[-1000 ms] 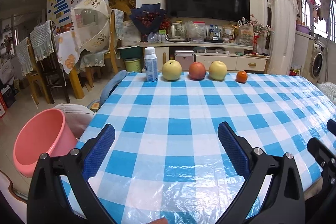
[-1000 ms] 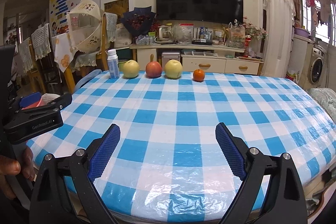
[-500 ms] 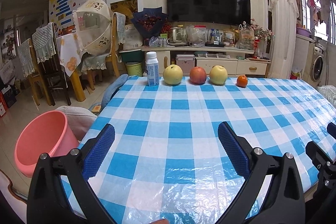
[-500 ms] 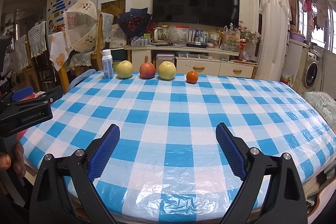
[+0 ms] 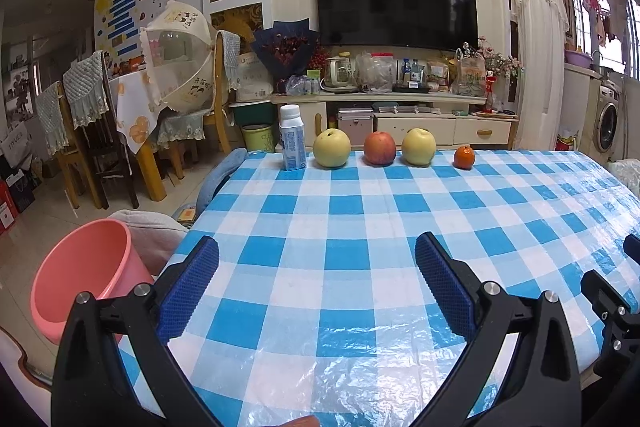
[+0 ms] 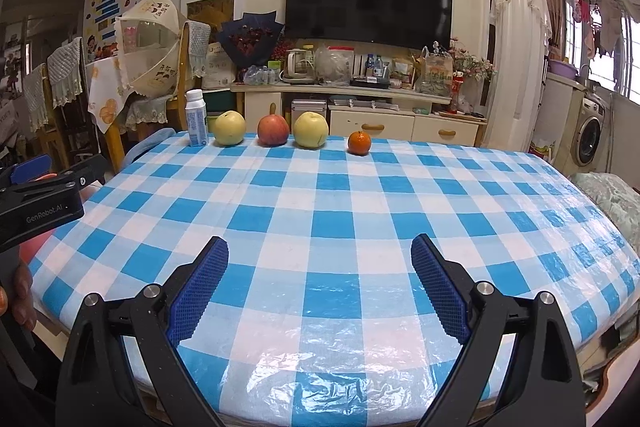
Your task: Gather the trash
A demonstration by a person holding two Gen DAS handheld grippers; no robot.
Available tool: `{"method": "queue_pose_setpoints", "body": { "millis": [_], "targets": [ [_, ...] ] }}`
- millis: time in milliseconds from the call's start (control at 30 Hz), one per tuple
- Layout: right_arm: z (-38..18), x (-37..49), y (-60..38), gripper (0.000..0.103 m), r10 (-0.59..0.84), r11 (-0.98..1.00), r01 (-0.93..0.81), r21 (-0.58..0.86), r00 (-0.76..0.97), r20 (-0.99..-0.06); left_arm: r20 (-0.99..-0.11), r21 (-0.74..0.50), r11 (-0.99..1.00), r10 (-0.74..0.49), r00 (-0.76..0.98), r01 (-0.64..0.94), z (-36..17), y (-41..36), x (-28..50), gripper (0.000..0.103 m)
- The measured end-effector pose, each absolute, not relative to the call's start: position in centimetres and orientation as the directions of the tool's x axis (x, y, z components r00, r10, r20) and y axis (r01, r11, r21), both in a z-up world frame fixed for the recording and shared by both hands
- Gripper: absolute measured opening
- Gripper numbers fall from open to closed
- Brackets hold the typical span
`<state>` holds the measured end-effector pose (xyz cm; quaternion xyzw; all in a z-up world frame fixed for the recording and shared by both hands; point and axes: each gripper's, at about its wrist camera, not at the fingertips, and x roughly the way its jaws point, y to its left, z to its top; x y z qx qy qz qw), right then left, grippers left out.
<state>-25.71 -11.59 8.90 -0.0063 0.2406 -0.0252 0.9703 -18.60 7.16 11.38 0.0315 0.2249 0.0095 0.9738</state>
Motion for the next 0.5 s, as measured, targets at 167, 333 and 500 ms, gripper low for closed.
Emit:
{"method": "queue_pose_setpoints", "body": {
  "millis": [167, 333, 500],
  "targets": [
    [8.8, -25.3, -11.6, 0.092, -0.046, 0.999, 0.039, -0.025, 0.888, -0.458, -0.428, 0.075, 0.997, 0.028, 0.903, 0.005, 11.5, 6.7, -18.4, 0.099],
    [8.4, -24.6, -11.4, 0.092, -0.037, 0.999, 0.024, -0.034, 0.885, -0.465, -0.426, 0.100, 0.995, 0.022, 0.904, 0.023, 10.9, 5.6, -17.8, 0.099],
    [7.8, -23.0, -12.1, 0.092, -0.025, 1.000, 0.022, -0.012, 0.871, -0.490, -0.481, 0.084, 0.995, -0.005, 0.877, 0.052, 10.0, 4.8, -16.1, 0.099]
  ]
}}
